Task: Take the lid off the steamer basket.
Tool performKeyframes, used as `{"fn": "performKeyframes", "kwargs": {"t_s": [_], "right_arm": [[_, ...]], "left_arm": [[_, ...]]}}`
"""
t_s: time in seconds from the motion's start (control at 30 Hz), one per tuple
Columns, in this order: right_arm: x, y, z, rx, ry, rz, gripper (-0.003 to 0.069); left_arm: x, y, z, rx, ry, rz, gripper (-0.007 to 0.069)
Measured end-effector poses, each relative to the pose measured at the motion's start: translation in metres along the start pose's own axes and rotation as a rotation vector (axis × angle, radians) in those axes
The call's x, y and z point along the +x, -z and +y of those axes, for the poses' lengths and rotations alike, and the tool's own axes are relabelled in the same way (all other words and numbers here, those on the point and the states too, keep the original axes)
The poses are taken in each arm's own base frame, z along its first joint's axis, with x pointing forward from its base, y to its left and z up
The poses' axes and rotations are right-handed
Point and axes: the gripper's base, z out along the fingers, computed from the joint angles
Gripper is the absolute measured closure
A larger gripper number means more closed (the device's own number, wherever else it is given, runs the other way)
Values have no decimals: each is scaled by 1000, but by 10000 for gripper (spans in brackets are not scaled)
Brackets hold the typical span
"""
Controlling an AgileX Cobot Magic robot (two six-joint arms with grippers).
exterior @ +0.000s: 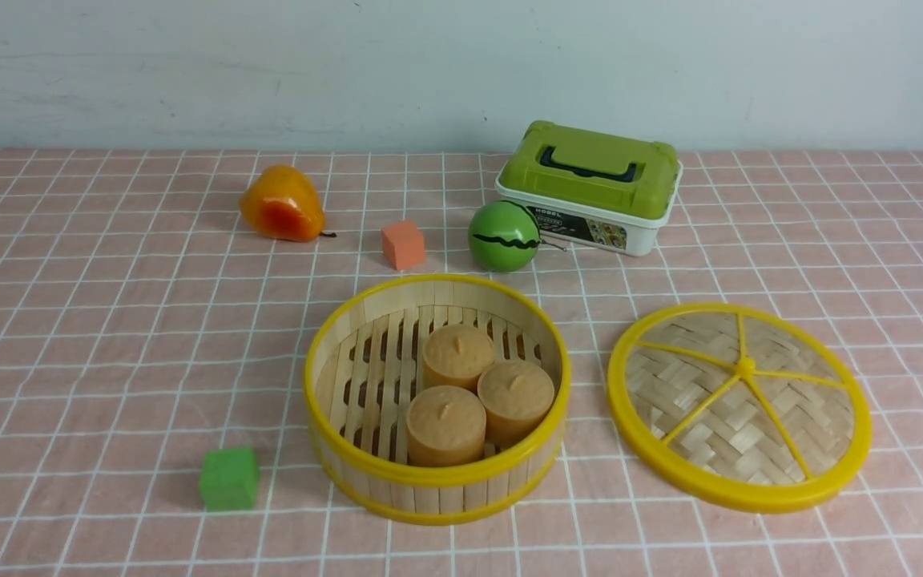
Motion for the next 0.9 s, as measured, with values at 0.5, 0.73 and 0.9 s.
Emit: {"fn": "performKeyframes", "kwargs": {"t_s": [0.5,0.73,0.9], "right_arm": [[0,0,-1,18,-5,1,675],[0,0,-1,18,-5,1,667],[0,0,-1,18,-5,1,666]], "left_arm": [[0,0,0,0,0,0,386],[0,0,0,0,0,0,386],[0,0,0,0,0,0,386]]}}
